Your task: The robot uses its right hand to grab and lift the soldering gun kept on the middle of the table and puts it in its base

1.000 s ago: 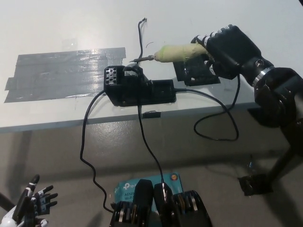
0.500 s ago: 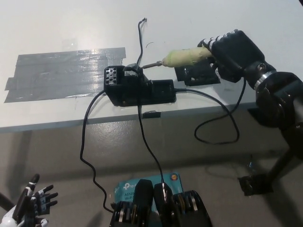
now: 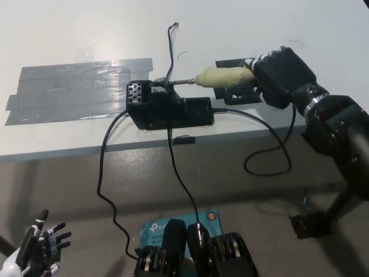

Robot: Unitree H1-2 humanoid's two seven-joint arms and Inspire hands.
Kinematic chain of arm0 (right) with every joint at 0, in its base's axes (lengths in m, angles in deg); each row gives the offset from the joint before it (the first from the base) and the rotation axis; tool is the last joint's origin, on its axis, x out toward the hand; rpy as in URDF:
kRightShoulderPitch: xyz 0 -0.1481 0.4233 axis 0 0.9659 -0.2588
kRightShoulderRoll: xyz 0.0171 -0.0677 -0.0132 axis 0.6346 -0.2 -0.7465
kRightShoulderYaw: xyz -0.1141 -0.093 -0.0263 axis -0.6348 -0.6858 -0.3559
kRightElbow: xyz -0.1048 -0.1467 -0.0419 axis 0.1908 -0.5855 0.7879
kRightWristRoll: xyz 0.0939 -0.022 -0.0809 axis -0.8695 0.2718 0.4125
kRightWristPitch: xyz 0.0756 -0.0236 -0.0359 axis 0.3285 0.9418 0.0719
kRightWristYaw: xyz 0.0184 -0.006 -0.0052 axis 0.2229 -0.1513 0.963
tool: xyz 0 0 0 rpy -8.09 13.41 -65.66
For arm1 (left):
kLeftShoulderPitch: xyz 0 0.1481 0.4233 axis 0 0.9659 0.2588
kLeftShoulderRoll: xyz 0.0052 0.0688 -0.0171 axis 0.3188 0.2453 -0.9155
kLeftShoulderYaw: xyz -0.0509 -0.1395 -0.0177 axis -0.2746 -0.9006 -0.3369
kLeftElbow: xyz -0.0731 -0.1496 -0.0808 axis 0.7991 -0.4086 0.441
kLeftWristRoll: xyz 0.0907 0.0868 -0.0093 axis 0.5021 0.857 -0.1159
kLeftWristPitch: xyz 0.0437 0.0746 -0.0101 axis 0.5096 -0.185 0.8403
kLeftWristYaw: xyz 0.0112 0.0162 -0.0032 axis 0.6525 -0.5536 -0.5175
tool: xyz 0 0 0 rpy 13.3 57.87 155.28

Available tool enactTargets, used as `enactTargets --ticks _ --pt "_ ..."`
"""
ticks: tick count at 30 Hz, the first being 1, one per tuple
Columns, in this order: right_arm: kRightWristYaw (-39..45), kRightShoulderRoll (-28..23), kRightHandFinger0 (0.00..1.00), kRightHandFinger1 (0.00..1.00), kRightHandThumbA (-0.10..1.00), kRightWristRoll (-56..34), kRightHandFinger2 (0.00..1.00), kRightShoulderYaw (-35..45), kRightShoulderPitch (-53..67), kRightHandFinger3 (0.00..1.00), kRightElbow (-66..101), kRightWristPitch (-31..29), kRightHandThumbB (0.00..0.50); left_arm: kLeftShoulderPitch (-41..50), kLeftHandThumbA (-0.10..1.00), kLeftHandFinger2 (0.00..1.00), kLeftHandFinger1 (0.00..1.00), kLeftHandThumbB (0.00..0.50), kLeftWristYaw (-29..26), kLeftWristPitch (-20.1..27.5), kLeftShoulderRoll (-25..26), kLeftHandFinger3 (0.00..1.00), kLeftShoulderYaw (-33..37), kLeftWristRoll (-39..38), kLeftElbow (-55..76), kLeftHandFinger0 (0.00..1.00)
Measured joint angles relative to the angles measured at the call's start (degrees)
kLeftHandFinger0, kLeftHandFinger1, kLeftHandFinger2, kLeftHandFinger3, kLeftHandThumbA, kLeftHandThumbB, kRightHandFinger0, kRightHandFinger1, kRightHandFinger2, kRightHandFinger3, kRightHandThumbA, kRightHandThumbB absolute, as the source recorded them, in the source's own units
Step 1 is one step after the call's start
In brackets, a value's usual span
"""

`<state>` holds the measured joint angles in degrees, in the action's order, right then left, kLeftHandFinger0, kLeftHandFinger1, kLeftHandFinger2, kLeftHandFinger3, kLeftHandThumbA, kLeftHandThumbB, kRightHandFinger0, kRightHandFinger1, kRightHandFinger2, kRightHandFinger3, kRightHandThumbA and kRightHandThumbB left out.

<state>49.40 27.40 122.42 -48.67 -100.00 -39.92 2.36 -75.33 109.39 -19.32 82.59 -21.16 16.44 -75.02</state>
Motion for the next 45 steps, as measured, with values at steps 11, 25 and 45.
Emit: enactTargets --ticks 11,25,45 --pt "-3.13 0.58 0.0 0.12 -0.1 1.11 0.48 -2.21 -1.08 0.12 -1.45 -1.28 0.149 -0.2 1.0 1.0 1.0 0.241 0.0 -0.01 0.0 1.0 0.18 0.09 0.44 0.94" --pt "-3.91 0.69 0.0 0.0 -0.1 3.74 0.36 -5.33 -6.7 0.06 -2.77 -2.6 0.055 -0.73 1.0 1.0 0.97 0.25 0.0 0.09 0.0 1.0 0.92 0.7 0.65 0.88" --pt "-10.1 0.43 0.0 0.0 -0.1 5.34 0.31 -7.8 -5.41 0.26 -6.15 -3.86 0.062 -0.99 1.0 1.0 1.0 0.243 0.0 0.07 0.0 1.0 1.91 1.02 2.11 1.0"
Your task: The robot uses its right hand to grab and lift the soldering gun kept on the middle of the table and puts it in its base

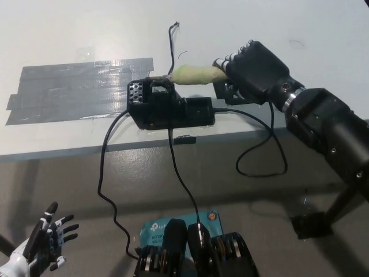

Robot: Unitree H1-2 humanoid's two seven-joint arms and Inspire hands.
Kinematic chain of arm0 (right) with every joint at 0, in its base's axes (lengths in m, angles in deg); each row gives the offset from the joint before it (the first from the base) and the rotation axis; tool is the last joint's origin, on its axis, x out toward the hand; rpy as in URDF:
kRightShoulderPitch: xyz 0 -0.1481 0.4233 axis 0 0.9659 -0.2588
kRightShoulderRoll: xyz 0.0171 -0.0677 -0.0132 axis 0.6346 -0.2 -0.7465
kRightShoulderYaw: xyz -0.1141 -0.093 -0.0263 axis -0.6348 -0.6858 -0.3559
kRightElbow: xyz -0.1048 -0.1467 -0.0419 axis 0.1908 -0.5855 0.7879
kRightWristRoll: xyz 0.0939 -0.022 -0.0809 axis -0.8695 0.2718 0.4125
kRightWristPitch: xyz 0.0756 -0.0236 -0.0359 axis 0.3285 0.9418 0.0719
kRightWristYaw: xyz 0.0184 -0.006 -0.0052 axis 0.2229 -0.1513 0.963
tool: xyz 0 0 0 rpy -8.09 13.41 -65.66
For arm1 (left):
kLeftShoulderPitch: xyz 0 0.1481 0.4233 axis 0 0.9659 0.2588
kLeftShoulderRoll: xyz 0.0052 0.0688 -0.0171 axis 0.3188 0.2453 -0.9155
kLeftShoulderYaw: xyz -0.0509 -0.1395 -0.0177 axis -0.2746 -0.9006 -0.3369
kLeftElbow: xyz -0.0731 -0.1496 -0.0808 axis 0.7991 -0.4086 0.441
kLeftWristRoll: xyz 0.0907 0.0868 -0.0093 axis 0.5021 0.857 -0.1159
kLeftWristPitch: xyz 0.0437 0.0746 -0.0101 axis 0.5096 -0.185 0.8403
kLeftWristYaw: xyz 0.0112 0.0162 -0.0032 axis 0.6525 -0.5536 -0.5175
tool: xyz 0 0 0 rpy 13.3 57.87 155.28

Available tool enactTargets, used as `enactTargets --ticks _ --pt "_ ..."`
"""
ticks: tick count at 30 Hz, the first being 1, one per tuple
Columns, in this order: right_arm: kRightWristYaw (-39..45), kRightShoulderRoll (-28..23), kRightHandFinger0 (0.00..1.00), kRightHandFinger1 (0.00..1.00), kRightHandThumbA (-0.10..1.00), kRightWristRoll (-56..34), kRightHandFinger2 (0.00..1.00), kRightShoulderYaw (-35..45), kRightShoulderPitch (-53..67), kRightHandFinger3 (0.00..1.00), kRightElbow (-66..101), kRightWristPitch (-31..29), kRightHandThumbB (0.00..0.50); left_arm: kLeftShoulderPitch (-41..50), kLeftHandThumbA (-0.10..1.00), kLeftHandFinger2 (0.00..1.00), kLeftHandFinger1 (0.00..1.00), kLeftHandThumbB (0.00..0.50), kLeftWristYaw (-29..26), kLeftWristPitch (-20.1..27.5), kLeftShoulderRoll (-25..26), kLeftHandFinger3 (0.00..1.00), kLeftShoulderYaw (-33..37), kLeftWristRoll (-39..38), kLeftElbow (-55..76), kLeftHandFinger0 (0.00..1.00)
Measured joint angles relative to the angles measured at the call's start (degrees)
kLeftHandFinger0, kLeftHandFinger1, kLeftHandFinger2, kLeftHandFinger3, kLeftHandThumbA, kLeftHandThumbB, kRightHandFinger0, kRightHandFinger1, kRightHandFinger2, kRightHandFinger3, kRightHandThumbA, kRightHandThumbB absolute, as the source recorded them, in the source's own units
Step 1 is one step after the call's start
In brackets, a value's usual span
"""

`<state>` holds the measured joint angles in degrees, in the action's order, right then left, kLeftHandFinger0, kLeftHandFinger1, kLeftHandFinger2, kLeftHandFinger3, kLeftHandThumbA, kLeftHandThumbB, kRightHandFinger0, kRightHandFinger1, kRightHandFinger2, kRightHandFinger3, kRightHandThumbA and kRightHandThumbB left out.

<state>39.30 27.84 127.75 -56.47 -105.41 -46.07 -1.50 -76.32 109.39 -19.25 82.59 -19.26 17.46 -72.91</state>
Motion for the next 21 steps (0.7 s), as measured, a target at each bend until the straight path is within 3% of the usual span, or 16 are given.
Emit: enactTargets --ticks 2,3,5,7,8,9,11,13,14,15,16,17,19,21 --pt "-0.5 -0.43 0.0 0.0 -0.1 0.0 0.28 0.0 0.13 0.26 -0.28 -0.17 0.081 0.0 1.0 1.0 1.0 0.239 0.0 -0.01 0.0 1.0 0.0 0.0 0.05 1.0" --pt "-0.79 -0.63 0.0 0.01 -0.1 0.0 0.32 0.0 0.21 0.42 -0.43 -0.3 0.034 0.01 1.0 1.0 1.0 0.248 0.0 -0.02 0.01 1.0 0.0 0.0 0.06 1.0" --pt "-1.18 -1.27 0.0 0.01 -0.1 0.0 0.32 0.02 0.47 0.51 -0.22 -0.55 0.001 0.02 1.0 1.0 1.0 0.245 0.0 -0.05 0.01 1.0 0.01 0.0 0.17 1.0" --pt "-0.88 -1.88 0.0 0.0 -0.1 0.01 0.31 0.02 0.67 0.46 0.21 -0.59 0.0 0.02 1.0 1.0 1.0 0.231 0.0 -0.06 0.0 1.0 0.01 -0.01 0.18 1.0" --pt "-0.72 -2.14 0.0 0.0 -0.1 0.02 0.19 0.02 0.79 0.33 0.44 -0.61 0.034 0.02 1.0 1.0 1.0 0.235 0.0 -0.06 0.0 1.0 0.0 -0.02 0.17 1.0" --pt "-0.31 -2.6 0.0 0.0 -0.1 0.01 0.15 0.02 1.02 0.2 0.86 -0.65 0.022 0.03 1.0 1.0 1.0 0.232 0.0 -0.06 0.0 1.0 -0.03 -0.03 0.17 1.0" --pt "-0.34 -3.13 0.0 0.0 -0.1 -0.04 0.19 0.18 1.35 0.08 0.89 -0.97 0.025 0.03 1.0 1.0 1.0 0.219 0.0 -0.08 0.0 1.0 -0.12 -0.07 0.17 1.0" --pt "-0.62 -3.45 0.0 0.0 -0.1 -0.09 0.22 0.24 1.37 0.11 0.88 -1.46 0.06 0.03 1.0 1.0 1.0 0.227 0.0 -0.08 0.01 1.0 -0.13 -0.07 0.22 1.0" --pt "-0.83 -3.61 0.0 0.0 -0.1 -0.1 0.16 0.25 1.35 0.07 0.88 -1.78 0.023 0.03 1.0 1.0 1.0 0.224 0.0 -0.08 0.0 1.0 -0.12 -0.07 0.23 1.0" --pt "-0.94 -3.9 0.0 0.0 -0.1 -0.13 0.16 0.27 1.34 0.05 0.93 -2.13 0.019 0.03 1.0 1.0 1.0 0.224 0.0 -0.1 0.01 1.0 -0.13 -0.08 0.23 1.0" --pt "-1.01 -4.11 0.0 0.0 -0.1 -0.16 0.17 0.3 1.34 0.1 0.98 -2.43 0.001 0.03 1.0 1.0 1.0 0.226 0.0 -0.11 0.01 1.0 -0.13 -0.09 0.23 1.0" --pt "-1.1 -4.23 0.0 0.0 -0.1 -0.18 0.19 0.31 1.34 0.24 0.97 -2.71 0.019 0.03 1.0 1.0 1.0 0.233 0.0 -0.12 0.01 1.0 -0.14 -0.1 0.23 1.0" --pt "-1.32 -4.29 0.0 0.03 -0.1 -0.18 0.24 0.31 1.34 0.27 0.92 -3.29 0.024 0.03 1.0 1.0 1.0 0.237 0.0 -0.13 0.01 1.0 -0.14 -0.1 0.21 1.0" --pt "-1.67 -4.29 0.0 0.0 -0.1 -0.14 0.28 0.27 1.34 0.33 0.84 -3.74 0.103 0.02 1.0 1.0 1.0 0.247 0.01 -0.13 0.01 1.0 -0.14 -0.11 0.2 1.0"
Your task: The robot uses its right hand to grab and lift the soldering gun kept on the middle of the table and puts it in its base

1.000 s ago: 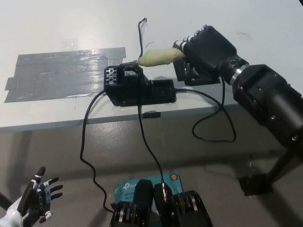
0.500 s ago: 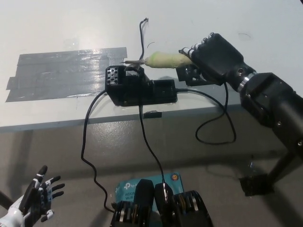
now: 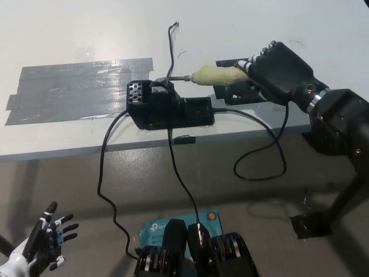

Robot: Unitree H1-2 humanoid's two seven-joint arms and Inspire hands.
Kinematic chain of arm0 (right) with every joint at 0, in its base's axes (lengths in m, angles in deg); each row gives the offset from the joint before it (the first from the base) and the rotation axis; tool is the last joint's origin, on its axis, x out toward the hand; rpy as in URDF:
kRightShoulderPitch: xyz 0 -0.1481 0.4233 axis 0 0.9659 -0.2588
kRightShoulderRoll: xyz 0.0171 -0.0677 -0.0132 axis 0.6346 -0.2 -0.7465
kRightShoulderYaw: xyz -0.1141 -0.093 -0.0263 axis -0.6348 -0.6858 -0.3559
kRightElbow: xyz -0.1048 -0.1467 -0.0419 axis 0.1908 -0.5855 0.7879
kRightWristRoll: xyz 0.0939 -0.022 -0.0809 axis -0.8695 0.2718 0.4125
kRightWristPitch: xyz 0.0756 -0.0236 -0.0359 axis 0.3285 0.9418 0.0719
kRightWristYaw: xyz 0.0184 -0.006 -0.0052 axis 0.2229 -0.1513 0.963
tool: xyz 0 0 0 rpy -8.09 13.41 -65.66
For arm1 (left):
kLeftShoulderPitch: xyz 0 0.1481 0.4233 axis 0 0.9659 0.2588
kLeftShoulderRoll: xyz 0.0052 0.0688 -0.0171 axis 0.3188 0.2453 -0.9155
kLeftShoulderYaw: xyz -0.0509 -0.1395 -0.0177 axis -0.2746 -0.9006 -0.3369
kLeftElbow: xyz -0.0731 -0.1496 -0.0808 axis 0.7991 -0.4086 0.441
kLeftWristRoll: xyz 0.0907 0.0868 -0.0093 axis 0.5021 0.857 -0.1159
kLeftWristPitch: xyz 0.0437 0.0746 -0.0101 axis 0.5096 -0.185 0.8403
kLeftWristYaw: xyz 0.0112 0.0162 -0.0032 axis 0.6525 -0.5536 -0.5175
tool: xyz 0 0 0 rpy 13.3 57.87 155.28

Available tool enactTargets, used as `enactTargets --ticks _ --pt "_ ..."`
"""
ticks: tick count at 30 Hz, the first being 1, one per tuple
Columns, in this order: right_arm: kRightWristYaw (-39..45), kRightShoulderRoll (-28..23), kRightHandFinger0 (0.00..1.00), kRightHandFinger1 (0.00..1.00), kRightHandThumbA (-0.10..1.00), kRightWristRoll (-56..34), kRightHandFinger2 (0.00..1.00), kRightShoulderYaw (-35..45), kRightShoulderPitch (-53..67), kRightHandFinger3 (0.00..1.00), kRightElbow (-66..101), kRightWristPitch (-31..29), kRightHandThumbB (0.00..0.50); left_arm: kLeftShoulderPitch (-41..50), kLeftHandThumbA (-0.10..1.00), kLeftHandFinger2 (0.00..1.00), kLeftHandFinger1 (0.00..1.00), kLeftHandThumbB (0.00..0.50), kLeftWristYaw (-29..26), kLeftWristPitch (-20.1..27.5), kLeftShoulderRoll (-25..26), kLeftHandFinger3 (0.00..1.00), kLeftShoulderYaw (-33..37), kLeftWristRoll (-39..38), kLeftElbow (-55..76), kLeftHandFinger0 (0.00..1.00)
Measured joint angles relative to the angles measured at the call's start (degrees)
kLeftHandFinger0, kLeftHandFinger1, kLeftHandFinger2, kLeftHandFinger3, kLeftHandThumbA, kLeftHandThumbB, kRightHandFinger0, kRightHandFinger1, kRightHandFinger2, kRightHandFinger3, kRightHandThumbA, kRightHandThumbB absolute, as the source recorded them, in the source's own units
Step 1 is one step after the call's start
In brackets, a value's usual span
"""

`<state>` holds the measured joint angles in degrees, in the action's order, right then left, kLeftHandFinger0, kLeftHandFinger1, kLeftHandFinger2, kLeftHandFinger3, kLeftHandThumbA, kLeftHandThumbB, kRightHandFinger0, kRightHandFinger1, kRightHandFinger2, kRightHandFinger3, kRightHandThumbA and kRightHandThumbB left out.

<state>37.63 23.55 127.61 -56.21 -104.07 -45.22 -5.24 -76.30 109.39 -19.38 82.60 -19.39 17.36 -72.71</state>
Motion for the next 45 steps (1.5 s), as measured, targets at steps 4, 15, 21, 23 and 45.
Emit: enactTargets --ticks 4,15,21,23,45 --pt "-1.03 0.03 0.0 0.0 -0.1 0.06 0.19 -0.03 0.01 0.34 -0.2 -1.0 0.137 0.0 1.0 1.0 1.0 0.239 0.0 0.0 0.0 1.0 0.0 -0.01 -0.01 1.0" --pt "-2.63 0.38 0.0 0.06 -0.1 0.21 0.36 0.51 0.31 0.17 0.15 -1.7 0.047 0.0 1.0 1.0 1.0 0.245 0.0 0.0 0.01 1.0 -0.04 -0.04 -0.01 1.0" --pt "-2.67 0.8 0.0 0.0 -0.1 0.15 0.34 2.46 0.63 0.28 0.19 -1.4 0.003 0.01 1.0 1.0 1.0 0.243 0.0 -0.02 0.01 1.0 -0.14 -0.11 -0.02 1.0" --pt "-2.87 0.89 0.0 0.0 -0.1 0.15 0.27 2.88 0.63 0.23 0.08 -1.38 0.006 0.02 1.0 1.0 1.0 0.246 0.0 -0.06 0.01 1.0 -0.28 -0.18 -0.01 1.0" --pt "-2.07 1.22 0.0 0.0 -0.1 -1.22 0.0 6.54 1.69 0.14 4.17 -0.82 0.05 0.13 1.0 1.0 1.0 0.243 0.0 -0.11 0.01 1.0 -0.64 -0.22 -0.02 1.0"
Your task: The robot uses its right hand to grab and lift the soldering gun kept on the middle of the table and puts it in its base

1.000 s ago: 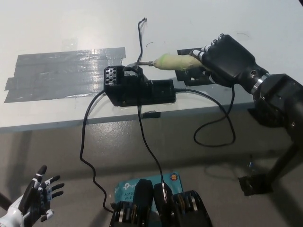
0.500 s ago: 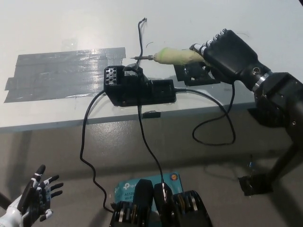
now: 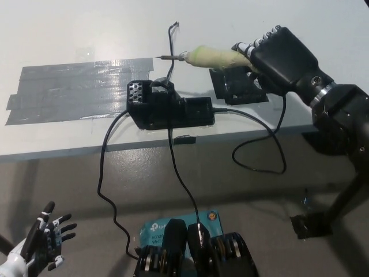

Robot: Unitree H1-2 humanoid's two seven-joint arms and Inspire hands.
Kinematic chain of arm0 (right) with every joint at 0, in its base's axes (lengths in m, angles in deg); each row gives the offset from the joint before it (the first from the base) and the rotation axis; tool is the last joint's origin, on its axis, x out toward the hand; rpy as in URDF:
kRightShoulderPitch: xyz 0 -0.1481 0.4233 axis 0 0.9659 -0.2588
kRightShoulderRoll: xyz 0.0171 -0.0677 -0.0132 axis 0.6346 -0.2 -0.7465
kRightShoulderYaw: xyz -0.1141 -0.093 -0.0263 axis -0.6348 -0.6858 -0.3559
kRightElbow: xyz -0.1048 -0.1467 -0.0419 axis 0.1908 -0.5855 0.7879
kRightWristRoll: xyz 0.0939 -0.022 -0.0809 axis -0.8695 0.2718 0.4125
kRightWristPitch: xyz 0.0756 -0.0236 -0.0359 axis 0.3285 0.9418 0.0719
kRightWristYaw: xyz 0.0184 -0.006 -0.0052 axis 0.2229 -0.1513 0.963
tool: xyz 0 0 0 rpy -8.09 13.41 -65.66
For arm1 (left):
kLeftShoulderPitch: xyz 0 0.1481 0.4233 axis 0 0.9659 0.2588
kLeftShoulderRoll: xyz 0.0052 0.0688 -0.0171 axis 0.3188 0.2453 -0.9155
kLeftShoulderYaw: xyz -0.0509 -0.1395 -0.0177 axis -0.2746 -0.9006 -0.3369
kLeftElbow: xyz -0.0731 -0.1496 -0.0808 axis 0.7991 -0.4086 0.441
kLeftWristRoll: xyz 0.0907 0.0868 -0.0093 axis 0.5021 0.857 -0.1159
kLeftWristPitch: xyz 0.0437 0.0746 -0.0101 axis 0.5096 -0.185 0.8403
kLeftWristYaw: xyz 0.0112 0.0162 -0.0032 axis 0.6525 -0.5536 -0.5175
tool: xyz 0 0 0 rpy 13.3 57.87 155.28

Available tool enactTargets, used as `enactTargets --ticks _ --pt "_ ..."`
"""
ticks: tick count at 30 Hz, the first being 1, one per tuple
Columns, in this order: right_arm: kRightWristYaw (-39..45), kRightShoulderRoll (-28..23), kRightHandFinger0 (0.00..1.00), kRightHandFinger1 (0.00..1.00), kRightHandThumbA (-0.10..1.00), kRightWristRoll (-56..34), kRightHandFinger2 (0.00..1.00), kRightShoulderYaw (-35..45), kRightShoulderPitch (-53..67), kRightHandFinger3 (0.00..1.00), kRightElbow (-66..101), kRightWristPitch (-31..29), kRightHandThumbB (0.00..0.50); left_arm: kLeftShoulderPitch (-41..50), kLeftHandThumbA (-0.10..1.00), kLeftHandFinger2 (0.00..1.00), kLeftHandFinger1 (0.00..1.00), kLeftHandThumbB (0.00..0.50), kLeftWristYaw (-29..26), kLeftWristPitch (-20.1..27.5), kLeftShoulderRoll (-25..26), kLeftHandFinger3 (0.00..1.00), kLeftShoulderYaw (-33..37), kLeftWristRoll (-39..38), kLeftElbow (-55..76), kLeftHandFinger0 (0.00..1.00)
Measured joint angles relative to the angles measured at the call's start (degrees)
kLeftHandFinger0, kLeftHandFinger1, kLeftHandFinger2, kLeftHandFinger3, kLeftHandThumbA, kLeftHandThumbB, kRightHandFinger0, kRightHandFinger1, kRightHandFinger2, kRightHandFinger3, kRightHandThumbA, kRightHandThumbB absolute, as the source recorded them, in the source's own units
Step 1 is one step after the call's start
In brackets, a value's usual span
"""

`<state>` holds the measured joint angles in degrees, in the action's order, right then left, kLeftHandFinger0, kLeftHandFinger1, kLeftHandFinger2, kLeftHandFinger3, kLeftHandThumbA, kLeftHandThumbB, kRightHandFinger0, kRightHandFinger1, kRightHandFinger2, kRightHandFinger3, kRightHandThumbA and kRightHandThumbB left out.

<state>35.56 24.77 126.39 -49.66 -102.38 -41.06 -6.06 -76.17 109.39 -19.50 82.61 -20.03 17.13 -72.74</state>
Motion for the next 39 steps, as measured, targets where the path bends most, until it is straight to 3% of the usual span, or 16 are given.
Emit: enactTargets --ticks 3,4,5,7,9,13,14,15,24,26,27,30,33,35,37,39 --pt "0.0 -0.01 0.0 0.0 -0.1 -0.09 0.0 -0.06 0.23 0.13 0.0 -0.2 0.03 0.0 1.0 1.0 1.0 0.246 0.0 -0.01 0.0 1.0 -0.06 0.0 0.0 1.0" --pt "0.01 -0.01 0.0 0.0 -0.1 -0.2 0.13 -0.08 0.38 0.13 -0.01 -0.35 0.017 0.0 1.0 1.0 1.0 0.236 0.0 -0.01 0.0 1.0 -0.06 0.01 0.0 1.0" --pt "0.05 -0.01 0.0 0.0 -0.1 -0.31 0.08 -0.07 0.47 0.09 -0.01 -0.45 0.033 0.0 1.0 1.0 1.0 0.233 0.0 -0.03 0.0 1.0 -0.07 0.0 0.01 1.0" --pt "0.06 -0.01 0.0 0.0 -0.1 -0.55 0.22 -0.06 0.73 0.16 0.0 -0.77 0.029 0.0 1.0 1.0 1.0 0.23 0.0 -0.03 0.01 1.0 -0.08 -0.01 0.01 1.0" --pt "0.15 -0.05 0.0 0.0 -0.1 -0.59 0.1 -0.16 0.96 0.11 0.12 -0.99 0.101 0.0 1.0 1.0 1.0 0.236 0.0 -0.03 0.01 1.0 -0.1 -0.01 0.01 1.0" --pt "0.11 -0.13 0.0 0.0 -0.1 -0.64 0.0 -0.23 1.51 0.0 0.1 -1.61 0.113 0.0 1.0 1.0 1.0 0.242 0.0 -0.03 0.0 1.0 -0.16 -0.03 0.01 1.0" --pt "0.11 -0.24 0.0 0.0 -0.1 -0.69 0.0 -0.21 1.81 0.0 0.24 -1.72 0.079 -0.02 1.0 1.0 1.0 0.238 0.0 -0.03 0.0 1.0 -0.17 -0.02 0.01 1.0" --pt "0.11 -0.36 0.0 0.0 -0.1 -0.75 0.07 -0.2 2.13 0.0 0.47 -1.79 0.092 -0.03 1.0 1.0 1.0 0.243 0.0 -0.03 0.01 1.0 -0.18 -0.03 0.01 0.99" --pt "-0.17 -1.08 0.0 0.0 -0.1 -0.68 0.0 -0.22 3.98 0.01 1.58 -2.82 0.136 -0.04 1.0 1.0 1.0 0.252 0.0 -0.1 0.1 1.0 -0.2 -0.02 0.03 0.99" --pt "-0.5 -1.08 0.0 0.0 -0.1 -0.65 0.15 -0.22 4.23 0.06 1.57 -3.11 0.132 -0.05 1.0 1.0 1.0 0.247 0.0 -0.1 0.12 1.0 -0.19 0.0 0.02 1.0" --pt "-0.66 -1.08 0.0 0.0 -0.1 -0.63 0.06 -0.24 4.3 0.07 1.5 -3.27 0.138 -0.05 1.0 1.0 1.0 0.241 0.0 -0.1 0.14 1.0 -0.18 0.02 0.02 1.0" --pt "-1.04 -1.08 0.0 0.0 -0.1 -0.5 0.05 -0.35 4.31 0.12 1.22 -3.61 0.106 -0.05 1.0 1.0 1.0 0.238 0.0 -0.1 0.17 1.0 -0.19 0.02 0.03 1.0" --pt "-1.95 -1.08 0.0 0.0 -0.1 -0.21 0.0 -0.59 4.31 0.01 0.21 -3.97 0.133 -0.05 1.0 1.0 1.0 0.249 0.0 -0.11 0.17 1.0 -0.19 0.01 0.03 1.0" --pt "-2.73 -1.08 0.0 0.0 -0.1 0.01 0.0 -0.81 4.31 0.03 -0.49 -4.1 0.126 -0.06 1.0 1.0 1.0 0.251 0.0 -0.11 0.18 1.0 -0.19 0.01 0.02 1.0" --pt "-3.08 -1.08 0.0 0.0 -0.1 0.23 0.14 -1.05 4.3 0.04 -0.66 -4.11 0.143 -0.07 1.0 1.0 1.0 0.232 0.0 -0.13 0.18 1.0 -0.18 0.02 0.03 1.0" --pt "-3.08 -1.08 0.0 0.0 -0.1 0.35 0.18 -1.11 4.28 0.02 -0.66 -4.1 0.123 -0.12 1.0 1.0 1.0 0.23 0.0 -0.15 0.18 1.0 -0.16 0.04 0.03 1.0"
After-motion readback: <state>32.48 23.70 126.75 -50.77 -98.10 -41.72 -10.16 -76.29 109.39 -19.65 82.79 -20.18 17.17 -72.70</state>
